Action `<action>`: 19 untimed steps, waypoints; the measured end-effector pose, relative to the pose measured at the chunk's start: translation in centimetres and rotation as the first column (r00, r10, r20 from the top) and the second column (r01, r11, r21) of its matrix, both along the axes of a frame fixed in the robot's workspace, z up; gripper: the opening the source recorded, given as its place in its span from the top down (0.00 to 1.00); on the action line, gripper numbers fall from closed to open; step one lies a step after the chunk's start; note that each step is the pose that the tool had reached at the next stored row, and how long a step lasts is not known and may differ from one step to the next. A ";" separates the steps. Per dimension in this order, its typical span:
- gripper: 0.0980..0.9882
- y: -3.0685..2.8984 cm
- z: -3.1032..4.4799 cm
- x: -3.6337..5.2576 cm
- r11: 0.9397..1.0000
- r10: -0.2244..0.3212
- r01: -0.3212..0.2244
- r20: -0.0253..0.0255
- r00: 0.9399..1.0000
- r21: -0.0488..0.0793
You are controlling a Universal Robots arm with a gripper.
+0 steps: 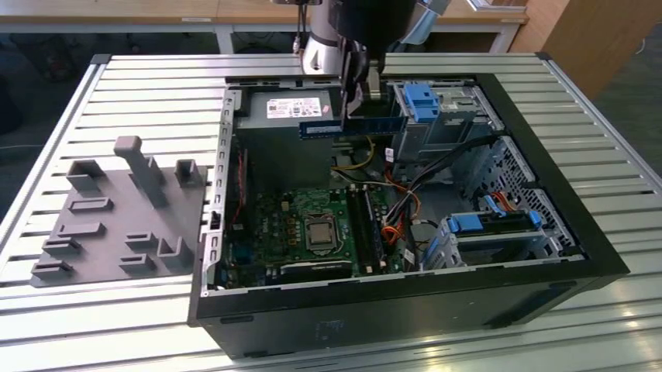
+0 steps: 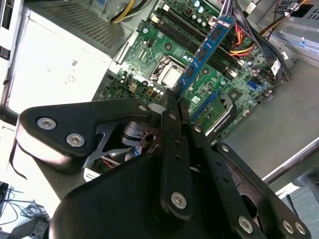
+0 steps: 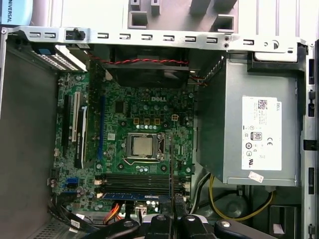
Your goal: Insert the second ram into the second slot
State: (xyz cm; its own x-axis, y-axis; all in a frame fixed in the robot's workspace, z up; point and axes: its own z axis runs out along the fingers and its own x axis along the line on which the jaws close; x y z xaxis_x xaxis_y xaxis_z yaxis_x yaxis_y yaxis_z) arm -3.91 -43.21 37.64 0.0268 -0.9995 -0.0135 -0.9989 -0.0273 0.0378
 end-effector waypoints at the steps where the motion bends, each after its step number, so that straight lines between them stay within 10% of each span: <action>1: 0.96 -0.08 0.00 0.00 1.000 0.000 0.000 0.000 1.000 0.000; 19: 0.96 -1.66 0.00 0.00 1.000 0.000 0.000 0.000 1.000 -0.001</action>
State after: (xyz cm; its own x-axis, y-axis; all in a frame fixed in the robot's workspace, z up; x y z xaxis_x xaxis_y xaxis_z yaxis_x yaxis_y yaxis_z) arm -3.91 -44.87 37.64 0.0268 -0.9996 -0.0125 -0.9989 -0.0273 0.0379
